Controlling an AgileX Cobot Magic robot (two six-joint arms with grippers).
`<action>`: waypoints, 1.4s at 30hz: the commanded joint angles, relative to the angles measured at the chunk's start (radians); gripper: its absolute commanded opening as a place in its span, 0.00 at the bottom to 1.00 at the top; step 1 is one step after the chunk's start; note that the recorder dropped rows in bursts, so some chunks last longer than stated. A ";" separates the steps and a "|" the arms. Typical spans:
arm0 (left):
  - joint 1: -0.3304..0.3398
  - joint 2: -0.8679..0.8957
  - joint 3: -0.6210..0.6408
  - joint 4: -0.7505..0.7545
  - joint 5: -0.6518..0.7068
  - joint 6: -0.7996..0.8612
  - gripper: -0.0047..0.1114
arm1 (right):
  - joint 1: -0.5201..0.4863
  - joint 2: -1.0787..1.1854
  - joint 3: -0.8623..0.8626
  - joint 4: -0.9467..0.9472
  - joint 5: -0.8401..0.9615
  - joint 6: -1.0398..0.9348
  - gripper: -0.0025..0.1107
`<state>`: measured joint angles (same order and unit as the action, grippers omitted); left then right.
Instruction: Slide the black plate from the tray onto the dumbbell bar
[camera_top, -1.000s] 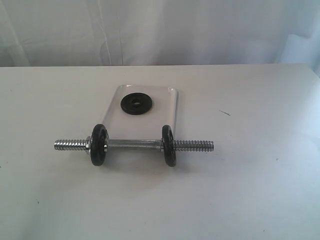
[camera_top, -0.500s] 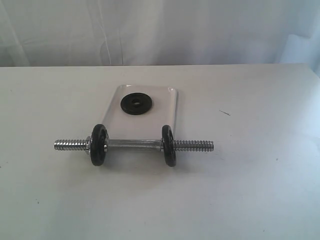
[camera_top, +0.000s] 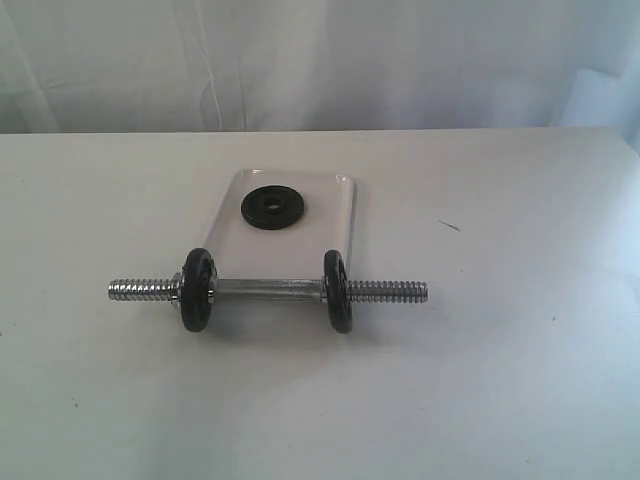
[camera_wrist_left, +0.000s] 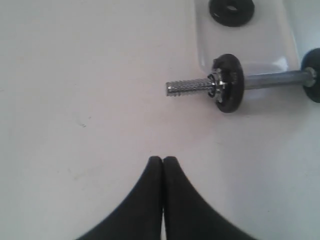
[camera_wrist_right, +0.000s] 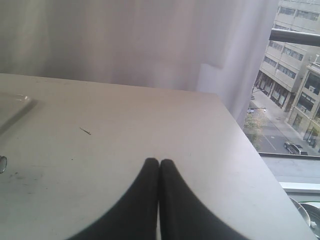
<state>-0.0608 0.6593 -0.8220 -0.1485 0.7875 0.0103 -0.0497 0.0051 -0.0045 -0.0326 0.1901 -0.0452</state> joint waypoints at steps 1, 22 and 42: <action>-0.001 0.130 -0.068 -0.165 0.024 0.223 0.04 | 0.004 -0.005 0.004 -0.001 -0.003 -0.003 0.02; -0.003 0.718 -0.400 -0.589 0.162 0.606 0.57 | 0.004 -0.005 0.004 -0.001 -0.003 -0.003 0.02; -0.245 1.171 -0.727 -0.521 0.210 0.782 0.63 | 0.004 -0.005 0.004 -0.001 -0.003 -0.003 0.02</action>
<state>-0.2609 1.7906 -1.5112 -0.7043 0.9635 0.7790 -0.0497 0.0051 -0.0045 -0.0326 0.1901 -0.0452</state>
